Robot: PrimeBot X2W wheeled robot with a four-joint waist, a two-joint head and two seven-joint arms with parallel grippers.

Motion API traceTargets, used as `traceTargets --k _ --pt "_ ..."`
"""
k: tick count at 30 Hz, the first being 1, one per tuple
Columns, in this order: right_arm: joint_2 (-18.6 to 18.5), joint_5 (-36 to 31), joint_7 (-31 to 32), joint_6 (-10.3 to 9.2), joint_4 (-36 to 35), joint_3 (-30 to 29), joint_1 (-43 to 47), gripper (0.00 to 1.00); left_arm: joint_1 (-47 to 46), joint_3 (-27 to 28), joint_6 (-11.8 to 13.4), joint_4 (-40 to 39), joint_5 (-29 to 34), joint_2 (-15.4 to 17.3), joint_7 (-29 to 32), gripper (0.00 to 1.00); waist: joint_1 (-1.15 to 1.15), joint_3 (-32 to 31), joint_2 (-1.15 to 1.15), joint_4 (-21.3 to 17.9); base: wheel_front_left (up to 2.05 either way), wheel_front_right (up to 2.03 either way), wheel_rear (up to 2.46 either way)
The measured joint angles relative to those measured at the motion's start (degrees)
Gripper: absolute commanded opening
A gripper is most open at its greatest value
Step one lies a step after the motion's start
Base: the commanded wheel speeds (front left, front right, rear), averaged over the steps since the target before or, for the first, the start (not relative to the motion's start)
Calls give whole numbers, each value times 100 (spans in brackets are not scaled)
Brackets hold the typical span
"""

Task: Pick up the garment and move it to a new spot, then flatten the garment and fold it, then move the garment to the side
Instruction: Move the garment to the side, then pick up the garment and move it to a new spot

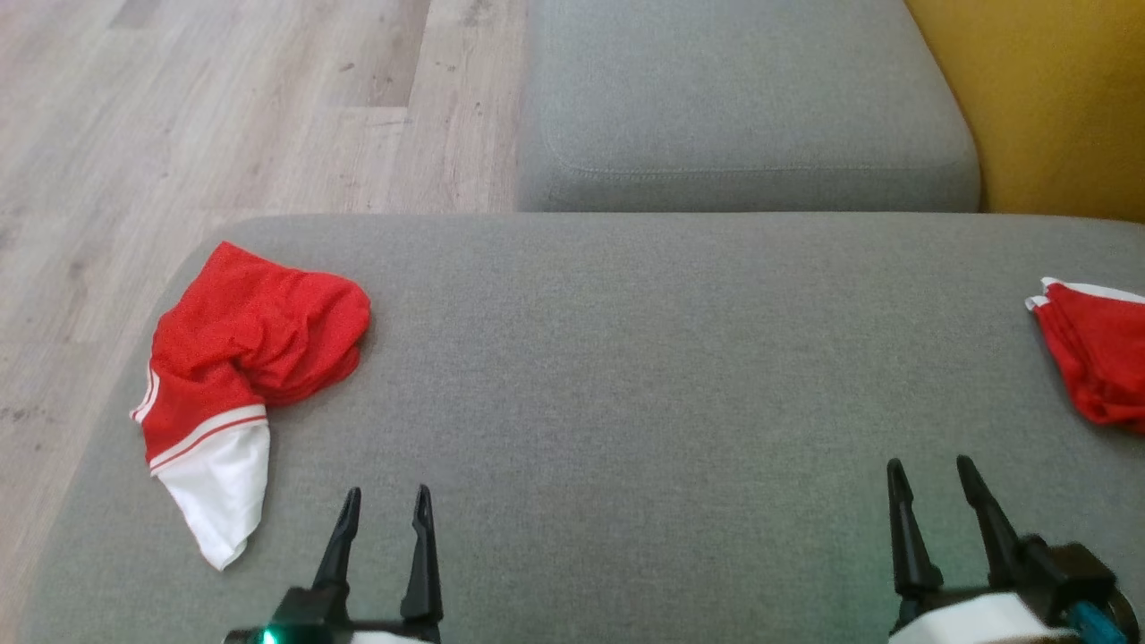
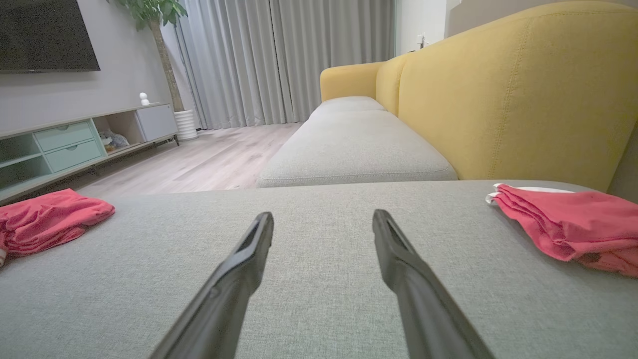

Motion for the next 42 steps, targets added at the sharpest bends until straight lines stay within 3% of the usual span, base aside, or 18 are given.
traceTargets --k 15,23,29,42 --pt "2 167 0 0 0 -142 273 100 61 29 -40 30 138 0 0 100 1 -135 0 -59 0 0 0" --pt "3 235 0 0 103 -123 275 100 40 147 -80 56 231 -1 0 100 1 -103 0 116 0 0 0" --pt "7 316 0 0 89 -181 272 100 -1 405 -47 -19 291 0 0 100 1 -15 0 597 0 0 0" --pt "11 74 0 0 -76 -331 -164 100 -78 1100 56 -349 304 0 0 100 1 550 0 2094 0 0 0"
